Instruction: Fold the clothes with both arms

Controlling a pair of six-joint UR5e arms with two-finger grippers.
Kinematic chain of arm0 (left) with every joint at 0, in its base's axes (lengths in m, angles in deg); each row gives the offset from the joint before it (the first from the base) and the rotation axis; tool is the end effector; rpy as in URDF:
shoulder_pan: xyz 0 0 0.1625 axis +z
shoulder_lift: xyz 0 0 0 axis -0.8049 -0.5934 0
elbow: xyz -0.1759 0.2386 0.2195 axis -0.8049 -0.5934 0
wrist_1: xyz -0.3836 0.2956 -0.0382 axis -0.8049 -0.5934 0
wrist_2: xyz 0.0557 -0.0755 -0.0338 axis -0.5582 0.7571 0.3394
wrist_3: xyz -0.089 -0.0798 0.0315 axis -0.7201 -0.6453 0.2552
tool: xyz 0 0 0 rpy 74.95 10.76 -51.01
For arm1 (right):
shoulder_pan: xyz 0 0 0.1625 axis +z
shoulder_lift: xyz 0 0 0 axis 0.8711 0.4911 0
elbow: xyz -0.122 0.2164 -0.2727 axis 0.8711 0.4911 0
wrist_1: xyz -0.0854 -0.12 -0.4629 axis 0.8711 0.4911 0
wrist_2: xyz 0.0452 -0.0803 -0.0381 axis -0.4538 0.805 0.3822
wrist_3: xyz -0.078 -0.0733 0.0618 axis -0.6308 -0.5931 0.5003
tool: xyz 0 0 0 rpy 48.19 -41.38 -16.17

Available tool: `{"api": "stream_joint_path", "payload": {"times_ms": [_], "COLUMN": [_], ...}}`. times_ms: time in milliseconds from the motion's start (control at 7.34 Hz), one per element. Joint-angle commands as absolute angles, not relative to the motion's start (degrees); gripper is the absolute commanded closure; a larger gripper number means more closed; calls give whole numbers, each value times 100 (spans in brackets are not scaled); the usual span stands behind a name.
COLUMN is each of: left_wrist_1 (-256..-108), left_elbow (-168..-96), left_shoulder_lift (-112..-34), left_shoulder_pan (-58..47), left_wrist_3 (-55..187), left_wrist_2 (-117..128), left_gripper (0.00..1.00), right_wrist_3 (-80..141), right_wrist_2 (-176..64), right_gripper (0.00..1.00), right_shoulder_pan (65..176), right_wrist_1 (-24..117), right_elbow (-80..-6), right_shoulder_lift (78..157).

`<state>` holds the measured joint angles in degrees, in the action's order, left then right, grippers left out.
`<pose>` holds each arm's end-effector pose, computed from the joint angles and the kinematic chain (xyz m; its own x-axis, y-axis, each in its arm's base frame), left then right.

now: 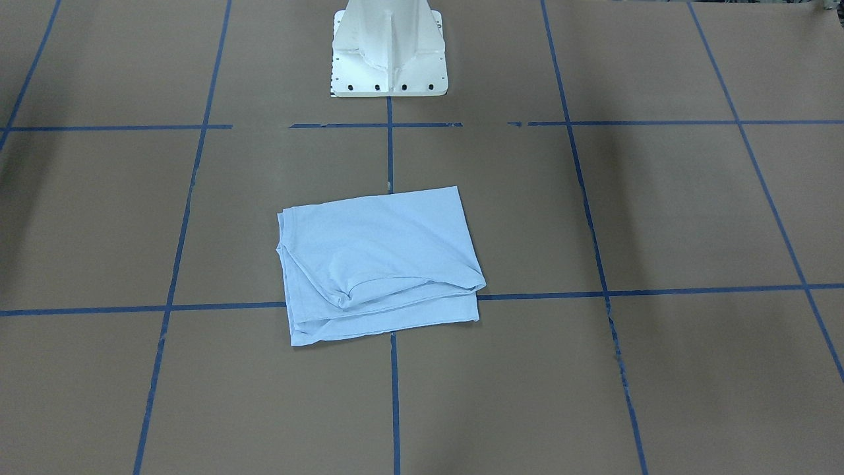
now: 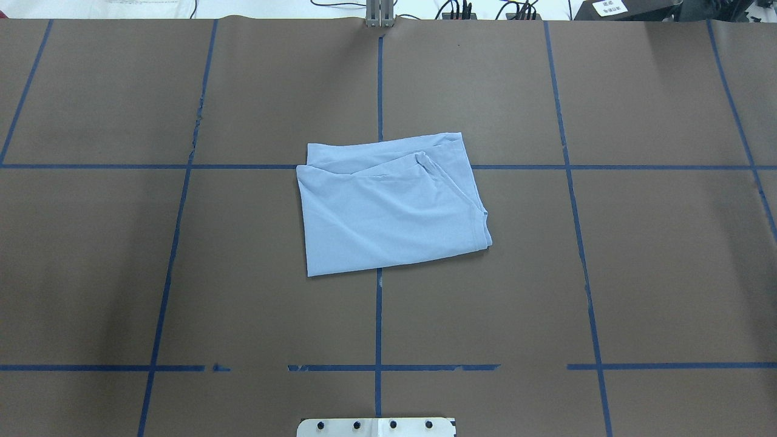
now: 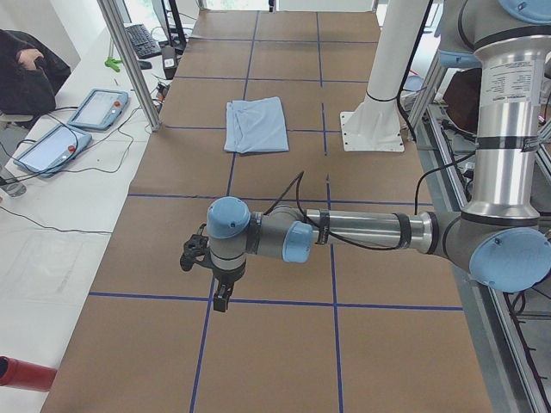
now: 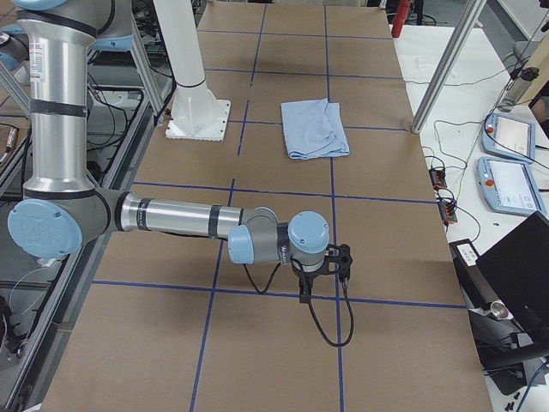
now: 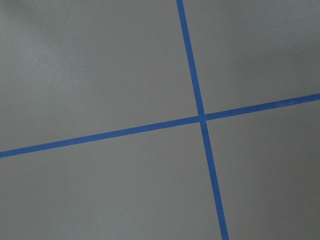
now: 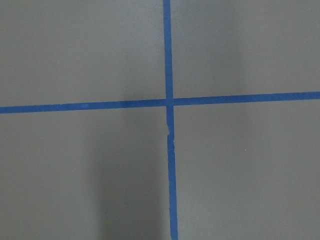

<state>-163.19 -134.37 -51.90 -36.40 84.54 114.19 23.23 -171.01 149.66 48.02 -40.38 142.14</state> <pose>-0.0540 -0.5706 0.5958 0.7650 0.1716 -0.6208 -0.0529 0.9773 0.2050 0.0323 -0.5477 0.6314 0.6584 0.0483 0.7511 -0.0904 0.9958 0.0151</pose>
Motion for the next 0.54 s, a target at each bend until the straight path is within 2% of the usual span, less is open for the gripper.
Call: {"api": "stream_joint_path", "payload": {"times_ms": [0,408], "left_wrist_1": [-16321,-16321], "left_elbow": [-13437,-13454], "left_shoulder_lift": [-5190,-5190], "left_shoulder_pan": [-3640,-3640], "left_wrist_3": [8463,8044], "left_wrist_2": [11451,11487], "left_gripper": [0,0], "right_wrist_3": [2389,2389], "right_wrist_2": [-17077,-17059], "right_gripper": [0,0], "right_shoulder_pan": [14962,14953], "right_wrist_1": [4726,4726], "right_elbow": [-4023,-4023], "right_shoulder_lift": [14259,14259]}}
